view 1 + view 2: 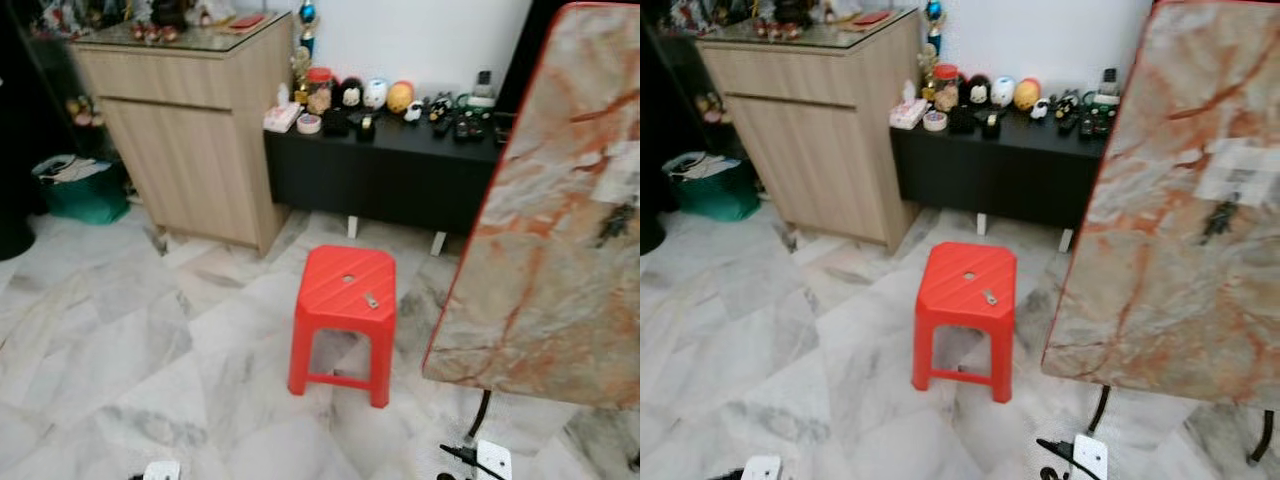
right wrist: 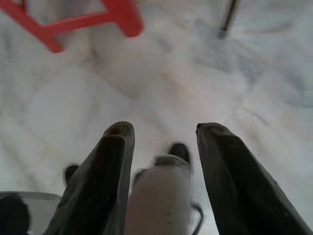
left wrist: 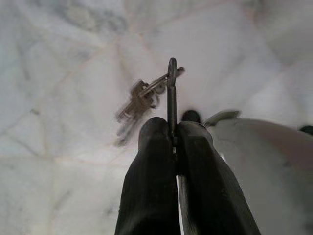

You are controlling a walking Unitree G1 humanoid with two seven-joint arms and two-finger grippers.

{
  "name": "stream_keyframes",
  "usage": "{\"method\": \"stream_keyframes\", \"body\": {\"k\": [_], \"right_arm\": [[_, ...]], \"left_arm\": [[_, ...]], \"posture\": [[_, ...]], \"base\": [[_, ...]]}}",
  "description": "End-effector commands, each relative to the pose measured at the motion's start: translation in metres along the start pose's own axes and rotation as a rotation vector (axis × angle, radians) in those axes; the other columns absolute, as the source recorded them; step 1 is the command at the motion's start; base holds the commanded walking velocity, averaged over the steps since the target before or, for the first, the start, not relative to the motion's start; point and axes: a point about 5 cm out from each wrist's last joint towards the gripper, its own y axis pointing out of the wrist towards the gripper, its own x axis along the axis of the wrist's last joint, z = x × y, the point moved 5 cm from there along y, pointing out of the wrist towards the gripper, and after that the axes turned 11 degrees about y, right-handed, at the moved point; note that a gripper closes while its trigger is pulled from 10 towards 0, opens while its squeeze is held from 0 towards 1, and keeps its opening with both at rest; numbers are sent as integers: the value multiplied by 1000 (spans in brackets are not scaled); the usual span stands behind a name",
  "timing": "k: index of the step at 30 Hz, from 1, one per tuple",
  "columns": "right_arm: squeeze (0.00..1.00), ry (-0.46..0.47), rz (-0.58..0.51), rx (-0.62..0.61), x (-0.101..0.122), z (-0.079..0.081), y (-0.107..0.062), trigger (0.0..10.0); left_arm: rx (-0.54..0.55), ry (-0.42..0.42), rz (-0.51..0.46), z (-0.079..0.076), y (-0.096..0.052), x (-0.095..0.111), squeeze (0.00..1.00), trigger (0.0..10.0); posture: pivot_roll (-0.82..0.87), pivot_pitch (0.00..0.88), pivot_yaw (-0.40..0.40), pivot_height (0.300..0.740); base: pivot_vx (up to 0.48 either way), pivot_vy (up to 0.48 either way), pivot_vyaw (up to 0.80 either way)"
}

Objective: Hang keys on a hook

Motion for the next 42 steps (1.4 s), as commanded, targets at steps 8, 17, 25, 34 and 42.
{"method": "stream_keyframes", "body": {"k": [8,17,25,34,42], "right_arm": [[0,-5,2,0,1,-1,0,10000],[0,-12,5,-1,1,-1,0,10000],[0,-11,5,-1,1,-1,0,10000],[0,-6,5,-1,1,0,0,10000],[0,-1,2,-4,1,0,0,10000]], "left_arm": [[-13,18,15,-2,-1,-5,0,10000],[-18,30,16,-3,-1,-5,0,10000],[-18,35,14,-2,-1,-4,0,10000],[-15,37,14,-1,-1,-4,0,10000],[-15,46,2,-1,-1,-2,0,10000]], "posture": [[54,0,0,713],[49,0,3,713],[52,0,3,713],[55,0,5,713],[56,0,5,713]], "base": [[0,-111,-725],[0,-165,-744],[0,-150,-744],[0,-306,-740],[0,-229,-738]]}}
